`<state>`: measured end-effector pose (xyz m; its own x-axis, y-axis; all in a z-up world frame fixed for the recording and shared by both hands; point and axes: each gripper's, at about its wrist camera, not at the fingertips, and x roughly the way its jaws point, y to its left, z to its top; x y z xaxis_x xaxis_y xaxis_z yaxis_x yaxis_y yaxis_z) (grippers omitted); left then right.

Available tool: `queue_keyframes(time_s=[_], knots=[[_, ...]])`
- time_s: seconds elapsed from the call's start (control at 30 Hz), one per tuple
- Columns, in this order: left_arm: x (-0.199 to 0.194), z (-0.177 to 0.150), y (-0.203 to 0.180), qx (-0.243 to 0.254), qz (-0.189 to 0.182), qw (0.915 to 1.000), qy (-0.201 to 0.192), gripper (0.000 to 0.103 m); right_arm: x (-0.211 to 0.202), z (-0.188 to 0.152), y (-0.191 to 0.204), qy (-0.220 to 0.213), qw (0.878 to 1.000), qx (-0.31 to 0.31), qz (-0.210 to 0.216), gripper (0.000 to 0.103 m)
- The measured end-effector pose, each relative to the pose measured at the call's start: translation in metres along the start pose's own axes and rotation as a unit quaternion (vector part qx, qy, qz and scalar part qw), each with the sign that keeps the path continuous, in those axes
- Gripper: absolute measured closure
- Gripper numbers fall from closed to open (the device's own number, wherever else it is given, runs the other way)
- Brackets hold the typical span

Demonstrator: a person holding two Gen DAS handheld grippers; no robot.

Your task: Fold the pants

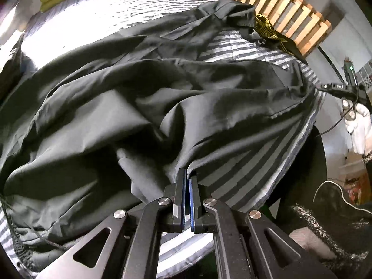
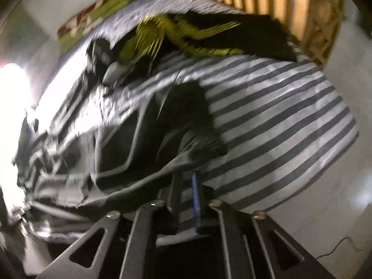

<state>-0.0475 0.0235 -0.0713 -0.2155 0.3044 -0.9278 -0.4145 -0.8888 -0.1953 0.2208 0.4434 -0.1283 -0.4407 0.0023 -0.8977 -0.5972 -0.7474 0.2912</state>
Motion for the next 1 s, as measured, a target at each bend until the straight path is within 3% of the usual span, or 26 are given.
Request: queue_keyframes(time_s=[0.07,0.13,0.2,0.3,0.37,0.4,0.43,0.5,0.6,0.67,0.73,0.8,0.87,1.0], knots=[[0.001,0.000,-0.002,-0.002,-0.001,1.0000,-0.001,0.102,-0.005,0.015,-0.002,-0.016,1.000,0.007,0.002,0.070],[0.002,-0.002,-0.005,0.000,-0.001,1.0000,0.000,0.102,0.002,0.030,0.004,-0.018,1.000,-0.001,0.011,0.046],[0.005,-0.003,-0.008,0.001,-0.003,1.0000,0.002,0.102,0.018,0.042,0.009,-0.010,1.000,-0.003,0.005,0.045],[0.011,-0.004,-0.011,0.000,-0.002,1.0000,0.007,0.102,0.059,0.054,0.009,0.031,0.998,0.008,-0.049,0.045],[0.009,-0.004,-0.009,-0.006,-0.004,1.0000,0.003,0.102,0.061,0.052,0.022,0.016,0.998,-0.014,-0.067,0.068],[0.008,-0.002,-0.008,-0.012,-0.007,0.9999,-0.001,0.102,0.063,0.053,0.037,0.033,0.998,-0.037,-0.042,0.083],[0.006,-0.001,-0.007,-0.018,-0.010,0.9998,-0.005,0.102,0.060,0.054,0.046,0.034,0.998,-0.043,-0.025,0.083],[0.001,0.002,-0.010,-0.018,-0.011,0.9997,-0.011,0.102,0.035,0.060,0.071,-0.007,0.996,-0.081,-0.032,0.083],[-0.002,0.004,-0.025,0.002,-0.026,0.9996,-0.013,0.102,-0.039,0.071,0.096,-0.125,0.982,-0.143,-0.015,0.083],[0.004,0.007,-0.033,0.010,-0.035,0.9993,-0.011,0.101,-0.063,0.079,0.094,-0.155,0.975,-0.154,-0.044,0.083],[0.014,0.011,-0.038,0.015,-0.045,0.9989,-0.005,0.099,-0.065,0.089,0.081,-0.141,0.976,-0.144,-0.082,0.077],[0.018,0.013,-0.039,0.005,-0.052,0.9986,-0.002,0.092,-0.048,0.095,0.060,-0.100,0.980,-0.123,-0.121,0.061],[0.008,0.009,-0.034,-0.012,-0.066,0.9976,-0.018,0.090,-0.030,0.096,0.040,-0.079,0.977,-0.099,-0.171,0.060],[-0.028,-0.012,0.007,-0.096,-0.063,0.9906,-0.074,0.083,-0.025,0.076,0.018,-0.072,0.986,-0.050,-0.140,0.060]])
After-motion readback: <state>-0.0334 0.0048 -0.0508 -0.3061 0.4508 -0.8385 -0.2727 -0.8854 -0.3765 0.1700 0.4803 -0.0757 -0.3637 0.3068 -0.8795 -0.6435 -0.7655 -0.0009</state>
